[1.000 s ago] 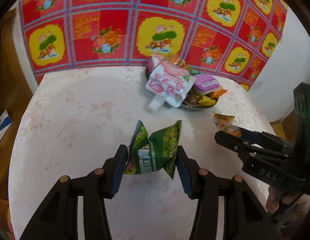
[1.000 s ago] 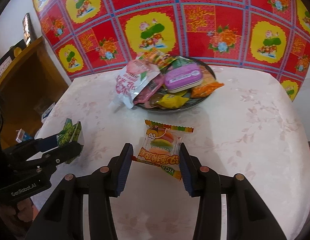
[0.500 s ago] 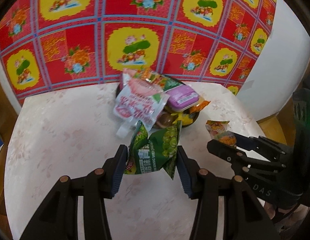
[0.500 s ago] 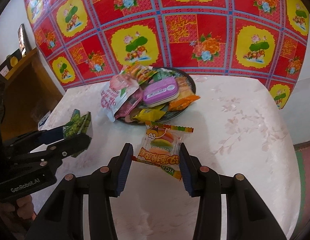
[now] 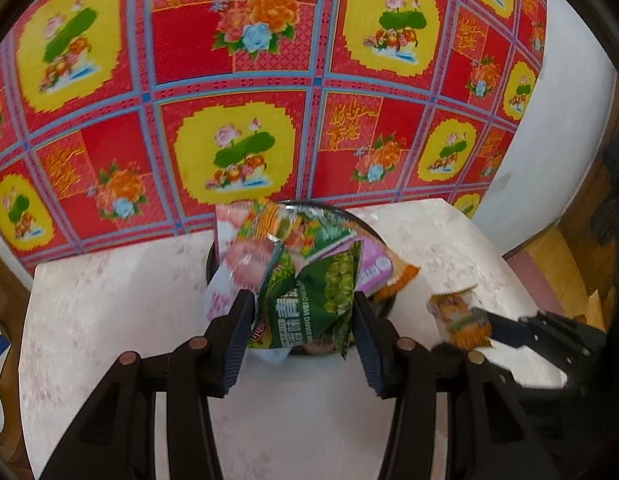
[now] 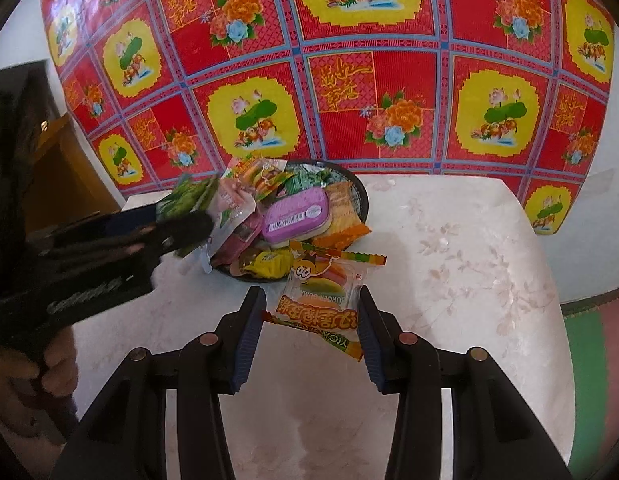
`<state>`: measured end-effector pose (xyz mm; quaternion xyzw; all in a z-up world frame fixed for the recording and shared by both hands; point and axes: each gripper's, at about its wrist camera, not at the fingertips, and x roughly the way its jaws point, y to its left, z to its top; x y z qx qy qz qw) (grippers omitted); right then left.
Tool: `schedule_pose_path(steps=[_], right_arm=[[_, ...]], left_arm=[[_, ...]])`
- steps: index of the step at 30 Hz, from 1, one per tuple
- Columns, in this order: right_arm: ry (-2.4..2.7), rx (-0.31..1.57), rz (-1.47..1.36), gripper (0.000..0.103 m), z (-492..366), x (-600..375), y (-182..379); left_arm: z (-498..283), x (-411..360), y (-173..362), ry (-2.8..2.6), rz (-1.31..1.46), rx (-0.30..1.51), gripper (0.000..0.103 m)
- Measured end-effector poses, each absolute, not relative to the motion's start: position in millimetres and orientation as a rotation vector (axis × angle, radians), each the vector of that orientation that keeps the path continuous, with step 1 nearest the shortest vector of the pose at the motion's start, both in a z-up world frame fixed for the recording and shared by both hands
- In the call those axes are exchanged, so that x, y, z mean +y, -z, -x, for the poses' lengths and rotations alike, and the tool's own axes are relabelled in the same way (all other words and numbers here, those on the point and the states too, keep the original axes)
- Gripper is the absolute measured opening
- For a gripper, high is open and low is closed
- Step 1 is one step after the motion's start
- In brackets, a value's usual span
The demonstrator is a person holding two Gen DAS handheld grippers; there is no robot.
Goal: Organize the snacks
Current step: 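Carry the green bag onto the plate with the left tool while the right tool carries the striped packet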
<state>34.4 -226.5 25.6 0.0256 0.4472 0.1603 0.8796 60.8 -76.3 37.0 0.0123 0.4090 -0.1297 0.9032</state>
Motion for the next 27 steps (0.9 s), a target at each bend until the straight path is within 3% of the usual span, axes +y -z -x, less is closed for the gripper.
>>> schedule_pose_path(steps=[17, 27], right_arm=[[-0.332, 0.937, -0.075, 0.046, -50.8, -242.4, -22.6], [-0.34, 0.941, -0.087, 0.046, -61.8, -246.5, -17.5]], left_arm=[[-104.4, -114.9, -15.2, 0.248, -0.116, 0.871, 0.053], [-107.1, -114.0, -20.3, 0.242, -0.095, 0.839, 0.062]])
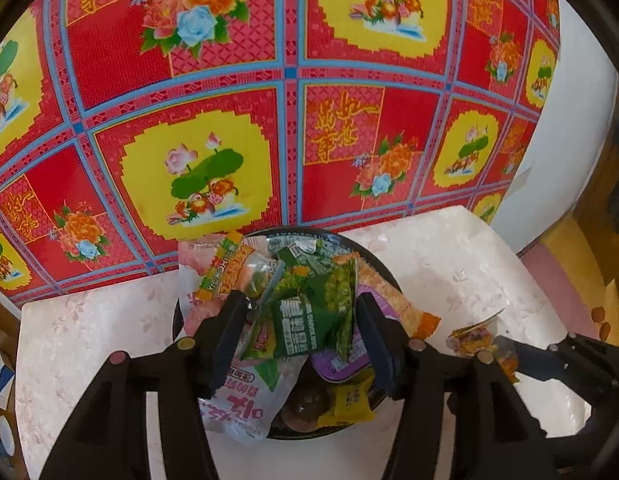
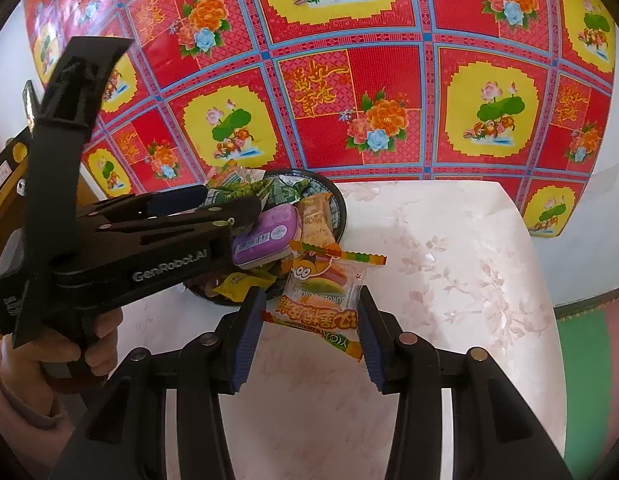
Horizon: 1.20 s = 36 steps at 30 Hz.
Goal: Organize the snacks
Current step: 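Carry the green bag onto the plate with the left tool while the right tool carries the striped packet, then lower the striped packet onto the plate and open the right tool while the left tool releases the green bag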
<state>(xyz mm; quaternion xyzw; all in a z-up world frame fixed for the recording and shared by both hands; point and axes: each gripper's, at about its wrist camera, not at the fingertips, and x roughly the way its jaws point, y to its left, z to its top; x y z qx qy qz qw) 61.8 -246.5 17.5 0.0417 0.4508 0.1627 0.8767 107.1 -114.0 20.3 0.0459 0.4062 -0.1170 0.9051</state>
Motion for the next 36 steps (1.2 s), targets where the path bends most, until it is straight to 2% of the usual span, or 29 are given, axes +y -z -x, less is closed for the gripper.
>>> schedule_pose_path(steps=[18, 36], right_arm=[[-0.406, 0.909, -0.119, 0.046, -116.8, -232.6, -32.7], [-0.489, 1.039, -0.103, 0.046, -202.1, -198.7, -7.8]], left_arm=[[-95.5, -74.0, -42.0, 0.208, 0.025, 0.824, 0.063], [-91.0, -53.3, -37.2, 0.176, 0.065, 0.826, 0.063]])
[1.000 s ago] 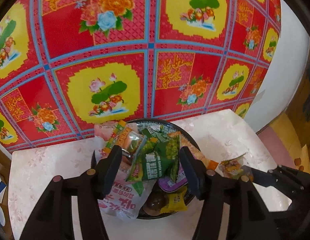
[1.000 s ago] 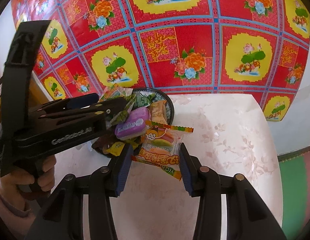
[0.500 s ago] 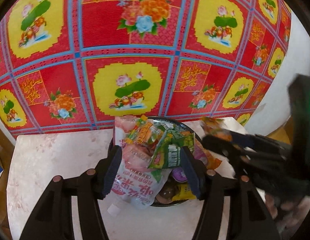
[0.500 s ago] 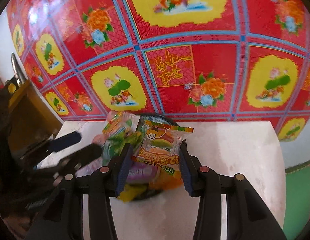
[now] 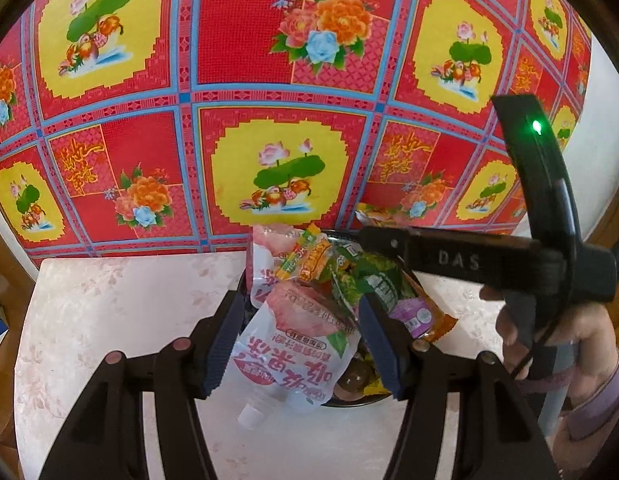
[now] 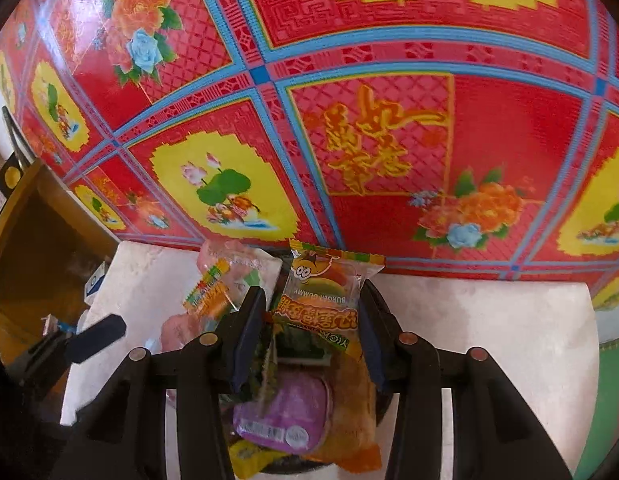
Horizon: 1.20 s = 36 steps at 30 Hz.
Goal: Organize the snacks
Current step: 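Lower the striped packet onto the plate and open the right tool while the left tool releases the green bag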
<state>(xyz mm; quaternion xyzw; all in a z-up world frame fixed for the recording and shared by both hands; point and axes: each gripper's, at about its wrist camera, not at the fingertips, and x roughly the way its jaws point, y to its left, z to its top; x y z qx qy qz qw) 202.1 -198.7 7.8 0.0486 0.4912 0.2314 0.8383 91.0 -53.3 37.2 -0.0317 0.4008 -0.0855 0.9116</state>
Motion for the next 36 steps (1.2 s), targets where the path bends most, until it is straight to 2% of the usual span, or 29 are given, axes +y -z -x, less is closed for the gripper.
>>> schedule_pose_path(steps=[17, 24, 36], right_arm=[[-0.564, 1.091, -0.116, 0.047, -221.1, -172.5, 7.5], [-0.552, 1.08, -0.122, 0.057, -221.1, -177.6, 5.6], [-0.551, 1.034, -0.133, 0.057, -204.5, -198.0, -14.4]], left_arm=[[-96.3, -52.4, -26.9, 0.18, 0.077, 0.846, 0.063], [-96.6, -52.4, -27.0, 0.181, 0.078, 0.848, 0.063], [-92.7, -54.0, -34.2, 0.182, 0.079, 0.839, 0.063]])
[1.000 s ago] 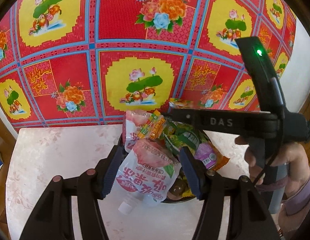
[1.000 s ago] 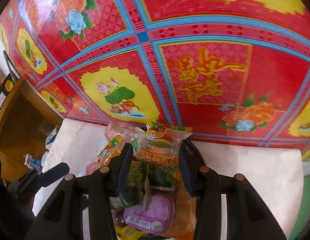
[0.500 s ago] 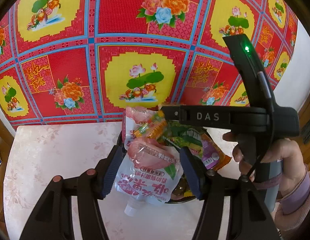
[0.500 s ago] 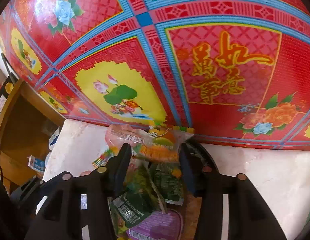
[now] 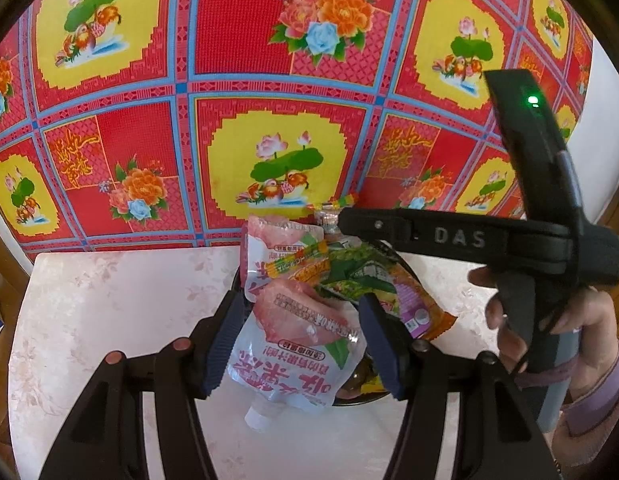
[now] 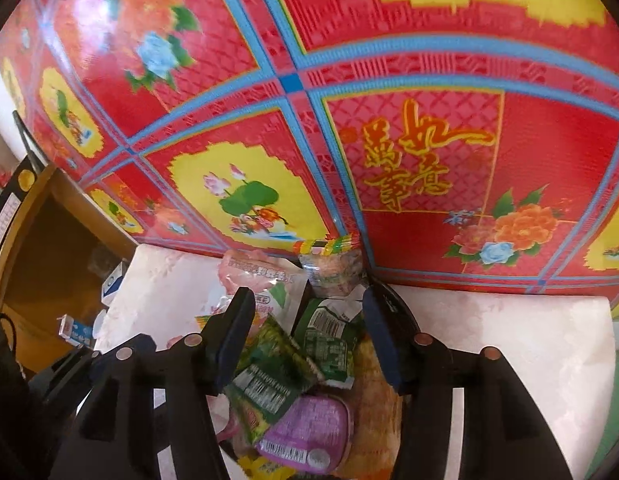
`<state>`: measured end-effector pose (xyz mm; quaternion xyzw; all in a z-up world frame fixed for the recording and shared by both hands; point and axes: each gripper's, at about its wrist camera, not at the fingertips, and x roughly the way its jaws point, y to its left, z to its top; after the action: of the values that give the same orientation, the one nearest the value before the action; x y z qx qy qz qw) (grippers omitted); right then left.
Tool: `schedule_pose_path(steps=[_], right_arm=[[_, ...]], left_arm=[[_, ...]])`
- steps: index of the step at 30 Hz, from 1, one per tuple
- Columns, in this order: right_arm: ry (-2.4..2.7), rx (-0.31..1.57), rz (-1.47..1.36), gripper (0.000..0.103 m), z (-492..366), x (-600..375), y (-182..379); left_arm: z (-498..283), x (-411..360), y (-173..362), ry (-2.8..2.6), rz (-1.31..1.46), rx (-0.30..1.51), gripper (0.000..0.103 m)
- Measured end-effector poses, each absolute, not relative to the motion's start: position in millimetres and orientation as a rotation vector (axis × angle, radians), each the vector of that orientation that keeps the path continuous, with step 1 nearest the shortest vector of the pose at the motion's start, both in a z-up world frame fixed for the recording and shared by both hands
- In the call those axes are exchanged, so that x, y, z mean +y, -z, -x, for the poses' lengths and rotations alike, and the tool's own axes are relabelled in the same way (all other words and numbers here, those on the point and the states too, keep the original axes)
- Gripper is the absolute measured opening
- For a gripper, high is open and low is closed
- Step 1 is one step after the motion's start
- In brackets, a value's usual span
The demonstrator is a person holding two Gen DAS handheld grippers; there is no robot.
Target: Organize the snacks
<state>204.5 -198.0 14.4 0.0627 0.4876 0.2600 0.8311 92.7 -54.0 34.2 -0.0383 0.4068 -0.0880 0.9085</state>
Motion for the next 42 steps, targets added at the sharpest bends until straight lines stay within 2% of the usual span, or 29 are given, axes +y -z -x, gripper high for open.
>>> schedule_pose_path(steps=[22, 42], right_arm=[[-0.464, 0.866, -0.081, 0.058, -101.4, -202.2, -63.5], [-0.392, 0.921, -0.12, 0.058, -44.5, -206.2, -36.0]], left_arm=[[-48.7, -49.4, -42.6, 0.177, 0.094, 0.856, 0.063], [-30.9, -40.3, -30.4, 0.126, 0.108, 0.903, 0.063]])
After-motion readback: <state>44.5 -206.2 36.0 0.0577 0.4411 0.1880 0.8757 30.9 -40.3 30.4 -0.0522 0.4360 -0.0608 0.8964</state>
